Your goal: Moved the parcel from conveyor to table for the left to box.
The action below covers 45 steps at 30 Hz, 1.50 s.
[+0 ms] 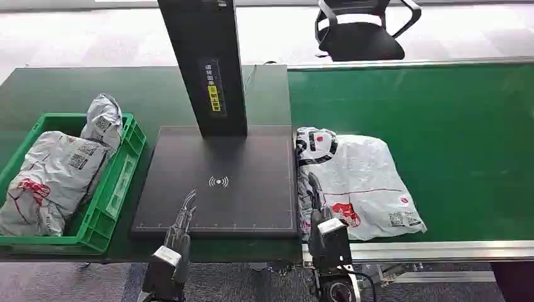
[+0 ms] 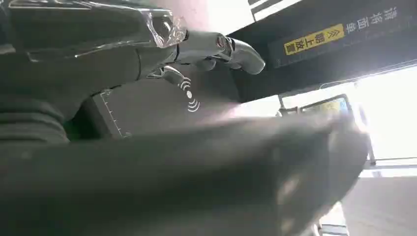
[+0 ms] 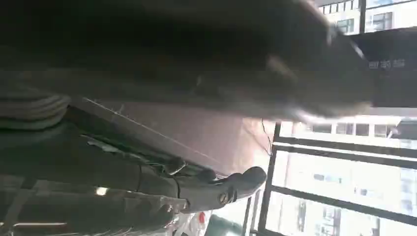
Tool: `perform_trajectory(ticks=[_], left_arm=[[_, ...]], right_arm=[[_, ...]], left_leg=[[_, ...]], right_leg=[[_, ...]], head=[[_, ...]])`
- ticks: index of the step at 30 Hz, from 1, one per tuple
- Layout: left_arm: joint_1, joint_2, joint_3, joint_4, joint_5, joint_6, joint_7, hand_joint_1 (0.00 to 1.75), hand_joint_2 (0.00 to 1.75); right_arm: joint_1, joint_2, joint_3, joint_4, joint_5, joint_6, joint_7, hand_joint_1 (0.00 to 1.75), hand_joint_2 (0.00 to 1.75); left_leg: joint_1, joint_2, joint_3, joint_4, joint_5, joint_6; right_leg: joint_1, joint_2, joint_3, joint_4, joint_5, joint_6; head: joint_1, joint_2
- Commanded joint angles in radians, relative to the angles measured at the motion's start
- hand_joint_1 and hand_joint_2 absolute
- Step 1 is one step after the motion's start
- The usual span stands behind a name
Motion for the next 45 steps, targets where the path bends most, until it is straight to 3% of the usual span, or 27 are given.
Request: perform_trajectory(ticks=[1, 2, 3, 8, 11, 13, 19, 24, 26, 28, 31, 45], left_arm=[[-0.012, 0.000, -0.006, 0.071, 0.029, 0.034, 0.021, 0.00, 1.75], [0.027, 0.001, -0.017, 0.012, 0.023, 0.009, 0.041, 0.00, 1.75], [0.036, -0.005, -0.025, -0.003, 0.021, -0.004, 0.048, 0.00, 1.75], [-0.003, 0.006, -0.049, 0.049, 0.030, -0.010, 0.065, 0.00, 1.75], [0.001, 0.004, -0.032, 0.043, 0.042, 0.002, 0.057, 0.00, 1.75], [0.001, -0.002, -0.023, 0.038, 0.042, 0.000, 0.056, 0.00, 1.75], [-0.041, 0.012, -0.029, 0.101, 0.048, -0.007, 0.044, 0.00, 1.75], [-0.060, 0.019, -0.033, 0.136, 0.058, -0.007, 0.033, 0.00, 1.75], [-0.063, 0.021, -0.032, 0.145, 0.064, -0.005, 0.029, 0.00, 1.75], [-0.064, 0.025, -0.029, 0.154, 0.074, -0.003, 0.020, 0.00, 1.75], [-0.060, 0.026, -0.023, 0.165, 0.078, 0.000, 0.000, 0.00, 1.75], [-0.069, 0.025, -0.026, 0.175, 0.077, -0.001, -0.004, 0.00, 1.75]], right_arm=[[-0.105, -0.205, -0.430, 0.120, 0.730, -0.430, 0.432, 0.00, 1.75], [-0.145, -0.226, -0.468, 0.186, 0.756, -0.434, 0.442, 0.00, 1.75], [-0.149, -0.246, -0.482, 0.208, 0.787, -0.450, 0.465, 0.00, 1.75], [-0.118, -0.299, -0.569, 0.157, 0.959, -0.458, 0.605, 0.00, 1.75], [-0.194, -0.373, -0.595, 0.272, 1.002, -0.462, 0.629, 0.00, 1.75], [-0.240, -0.404, -0.607, 0.346, 0.991, -0.446, 0.615, 0.00, 1.75], [-0.319, -0.454, -0.617, 0.519, 0.985, -0.341, 0.632, 0.00, 1.75], [-0.361, -0.444, -0.635, 0.601, 0.925, -0.289, 0.548, 0.00, 1.75], [-0.378, -0.440, -0.635, 0.616, 0.872, -0.269, 0.460, 0.00, 1.75], [-0.379, -0.434, -0.615, 0.607, 0.803, -0.250, 0.300, 0.00, 1.75], [-0.365, -0.390, -0.597, 0.526, 0.698, -0.334, 0.098, 0.00, 1.75], [-0.352, -0.367, -0.546, 0.466, 0.676, -0.339, 0.086, 0.00, 1.75]], left_leg=[[-0.001, -0.011, 0.002, -0.003, 0.003, 0.003], [-0.001, -0.014, 0.004, -0.004, 0.003, 0.004], [0.000, -0.005, 0.003, -0.002, 0.001, 0.004], [-0.002, -0.005, 0.002, 0.000, 0.000, 0.004], [-0.001, -0.010, 0.001, -0.001, 0.000, 0.005], [-0.001, -0.005, 0.002, -0.001, -0.001, 0.005], [-0.001, -0.004, 0.002, -0.001, 0.000, 0.006], [-0.001, -0.004, 0.002, -0.001, 0.000, 0.004], [-0.001, -0.003, 0.002, -0.001, 0.000, 0.004], [-0.001, -0.003, 0.002, -0.001, 0.000, 0.005], [-0.001, -0.002, 0.002, -0.001, -0.001, 0.004], [-0.001, -0.003, 0.000, 0.000, 0.000, 0.004]], right_leg=[[0.000, -0.011, 0.007, -0.005, 0.000, -0.001], [0.000, -0.014, 0.009, -0.007, 0.000, -0.002], [0.000, -0.005, 0.005, -0.005, 0.000, 0.000], [-0.001, -0.006, 0.007, -0.003, 0.000, -0.001], [0.000, -0.010, 0.008, -0.005, 0.000, -0.002], [0.000, -0.005, 0.007, -0.005, 0.001, -0.001], [0.000, -0.006, 0.007, -0.005, 0.002, -0.002], [0.000, -0.005, 0.006, -0.004, 0.001, -0.001], [0.000, -0.004, 0.006, -0.004, 0.001, -0.001], [0.000, -0.003, 0.006, -0.004, 0.001, -0.002], [0.000, -0.003, 0.005, -0.003, 0.001, -0.001], [0.000, -0.003, 0.004, -0.002, 0.001, -0.001]], head=[[-0.001, 0.000], [-0.001, 0.000], [-0.001, 0.000], [0.000, 0.000], [-0.001, 0.000], [-0.001, 0.000], [0.000, 0.000], [0.000, 0.000], [-0.001, 0.000], [0.000, 0.000], [-0.001, 0.000], [0.000, 0.000]])
